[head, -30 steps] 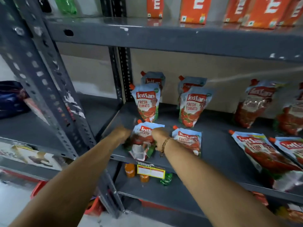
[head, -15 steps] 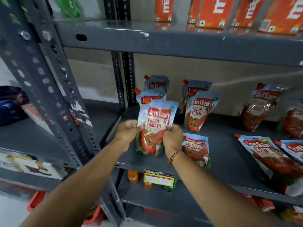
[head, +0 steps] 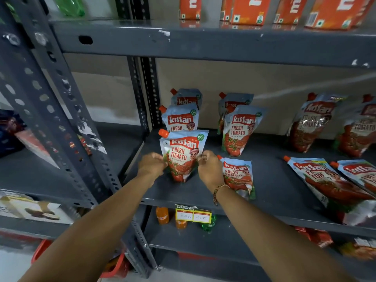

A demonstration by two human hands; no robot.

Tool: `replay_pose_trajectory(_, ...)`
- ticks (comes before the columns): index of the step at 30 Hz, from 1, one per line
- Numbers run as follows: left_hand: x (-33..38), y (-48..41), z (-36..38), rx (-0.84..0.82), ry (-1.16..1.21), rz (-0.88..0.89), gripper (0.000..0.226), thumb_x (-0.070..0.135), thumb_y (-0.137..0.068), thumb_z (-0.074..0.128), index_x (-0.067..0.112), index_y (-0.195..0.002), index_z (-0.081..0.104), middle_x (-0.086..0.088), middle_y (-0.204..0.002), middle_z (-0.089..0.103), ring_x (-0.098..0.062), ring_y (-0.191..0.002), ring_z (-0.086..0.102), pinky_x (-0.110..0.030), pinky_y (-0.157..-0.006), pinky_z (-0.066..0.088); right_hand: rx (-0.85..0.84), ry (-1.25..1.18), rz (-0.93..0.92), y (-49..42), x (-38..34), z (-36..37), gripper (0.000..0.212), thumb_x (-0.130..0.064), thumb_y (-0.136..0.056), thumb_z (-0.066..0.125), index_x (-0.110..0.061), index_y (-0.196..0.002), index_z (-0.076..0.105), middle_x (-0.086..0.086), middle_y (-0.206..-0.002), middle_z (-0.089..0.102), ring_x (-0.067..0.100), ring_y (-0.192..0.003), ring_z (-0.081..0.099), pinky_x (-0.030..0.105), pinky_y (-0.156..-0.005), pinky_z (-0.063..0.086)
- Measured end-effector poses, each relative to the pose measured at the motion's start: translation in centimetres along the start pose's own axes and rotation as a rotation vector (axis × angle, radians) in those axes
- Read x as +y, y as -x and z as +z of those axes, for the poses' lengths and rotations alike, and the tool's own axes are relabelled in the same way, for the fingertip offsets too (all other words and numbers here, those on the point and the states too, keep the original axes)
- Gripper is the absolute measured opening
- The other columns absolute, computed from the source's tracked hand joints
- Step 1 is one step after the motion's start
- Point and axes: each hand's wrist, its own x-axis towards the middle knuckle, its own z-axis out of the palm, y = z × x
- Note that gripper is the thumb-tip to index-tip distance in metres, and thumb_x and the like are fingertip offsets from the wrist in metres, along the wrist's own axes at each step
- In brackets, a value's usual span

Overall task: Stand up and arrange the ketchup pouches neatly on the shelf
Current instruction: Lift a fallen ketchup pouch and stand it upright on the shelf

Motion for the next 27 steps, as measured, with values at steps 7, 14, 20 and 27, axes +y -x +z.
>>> replay_pose_trajectory(7, 1.6, 3.8, 3.7, -0.537, -0.081, -0.265, 0.008, 0.008, -0.092, 0.054, -0.001, -0.093, 0.054, -0.015, -0.081, 0.06, -0.023, -0.07, 0.062, -0.034, -0.075, 0.056, 0.066, 0.386, 0.131, -2.0, 1.7, -5.2, 0.045, -0.019, -0.087, 0.053, -0.005, -0.129, 0.05, 0.017, -0.138, 0.048, 0.036, -0.132, 0.037, 0.047, -0.112, 0.03)
replay_pose_trajectory(14, 4.1, 5.4, 11.0, -0.578, 0.169, -0.306, 0.015, 0.014, -0.094, 0.053, -0.001, -0.092, 0.055, -0.011, -0.083, 0.059, -0.019, -0.072, 0.057, -0.025, -0.059, 0.052, -0.122, -0.293, 0.588, -3.5, 5.7, -9.5, 0.034, -0.009, -0.09, 0.053, 0.006, -0.119, 0.059, 0.026, -0.119, 0.063, 0.038, -0.103, 0.064, 0.045, -0.085, 0.053)
replay_pose_trajectory(20, 4.4, 5.6, 13.9, -0.43, 0.344, -0.3, 0.026, -0.009, -0.08, 0.064, -0.006, -0.106, 0.064, -0.021, -0.099, 0.067, -0.026, -0.072, 0.062, -0.036, -0.064, 0.053, 0.125, -0.347, 0.577, -3.4, 7.7, -9.8, 0.017, -0.01, -0.085, 0.055, 0.004, -0.086, 0.065, 0.019, -0.098, 0.071, 0.033, -0.086, 0.069, 0.04, -0.074, 0.059)
replay_pose_trajectory(27, 8.2, 6.7, 13.2, -0.221, 0.401, 0.269, 0.026, -0.002, -0.083, 0.064, 0.002, -0.109, 0.062, -0.007, -0.101, 0.067, -0.018, -0.093, 0.063, -0.02, -0.077, 0.052, 0.325, -0.358, -0.017, -2.6, 3.2, -13.4, 0.022, -0.017, -0.094, 0.051, -0.007, -0.112, 0.057, 0.0, -0.099, 0.059, 0.01, -0.088, 0.056, 0.001, -0.051, 0.042)
